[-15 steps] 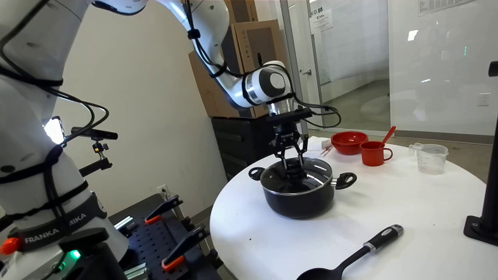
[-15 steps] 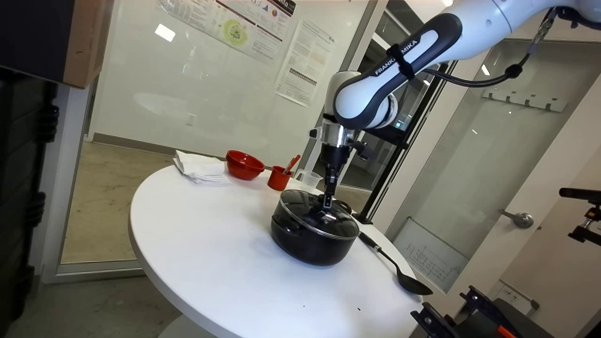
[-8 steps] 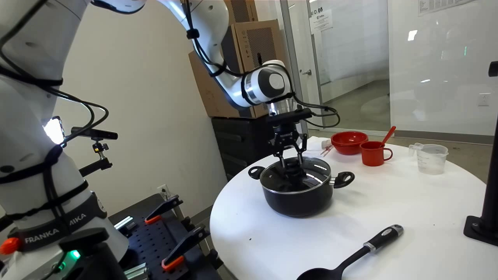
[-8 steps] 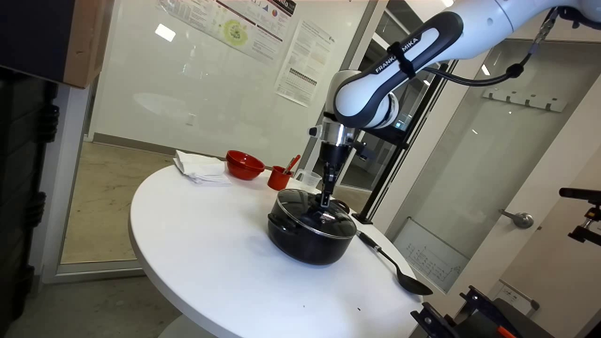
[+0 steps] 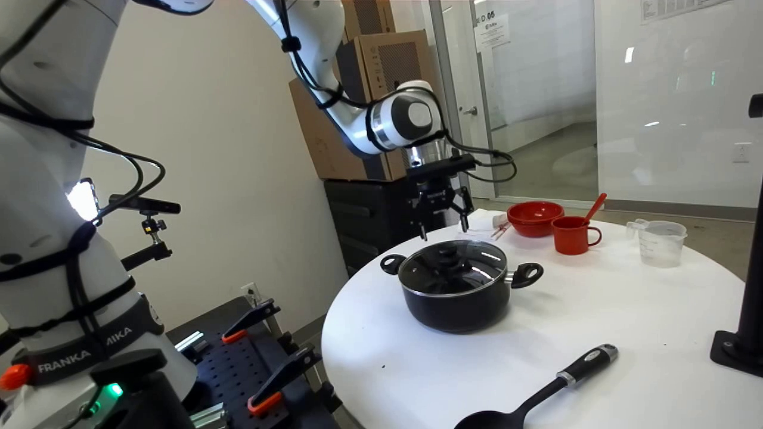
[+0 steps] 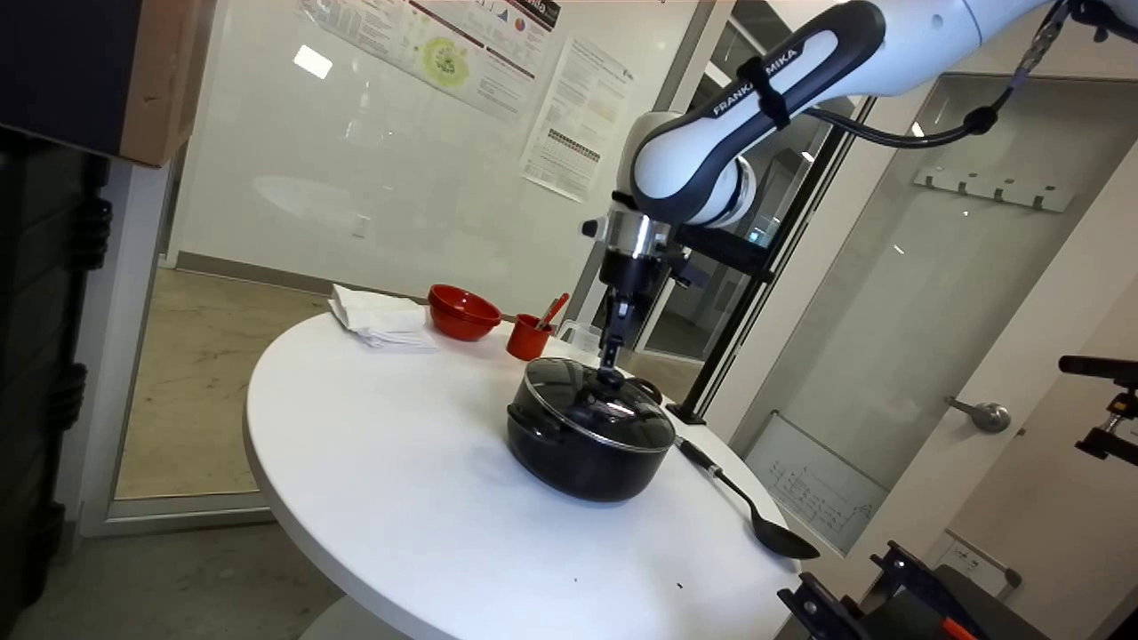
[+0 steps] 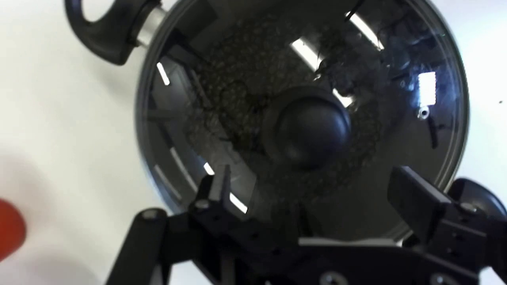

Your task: Remove the black ladle from the black pot and put it on the table, put the lid on the black pot

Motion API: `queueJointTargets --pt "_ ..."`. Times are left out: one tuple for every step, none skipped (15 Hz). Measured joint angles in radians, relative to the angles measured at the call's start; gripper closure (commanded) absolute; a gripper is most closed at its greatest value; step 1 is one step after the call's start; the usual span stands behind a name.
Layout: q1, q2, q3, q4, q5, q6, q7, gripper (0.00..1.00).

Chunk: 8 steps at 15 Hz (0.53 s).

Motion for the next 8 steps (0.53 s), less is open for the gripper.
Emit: queueJointTargets --pt "-0.006 -0.033 0.011 -0.001 0.01 0.028 -0.015 0.0" --pt "-0.008 -0.072 0.02 -0.002 0.014 0.05 -0.03 0.0" --pt "-0.007 -0.114 0.03 -0.003 0.016 0.065 -0.046 0.0" --pt "-0.006 -0.151 0.04 -0.004 0.019 0.067 -0.058 0.0" --pt "-0.004 -0.179 0.046 -0.01 0.02 0.067 -0.062 0.0" --pt "-0.002 -0.195 0.048 -0.019 0.021 0.067 -0.062 0.0" --pt "-0.001 -0.2 0.048 -0.025 0.021 0.067 -0.063 0.0" --pt "-0.003 -0.199 0.048 -0.031 0.021 0.068 -0.063 0.0"
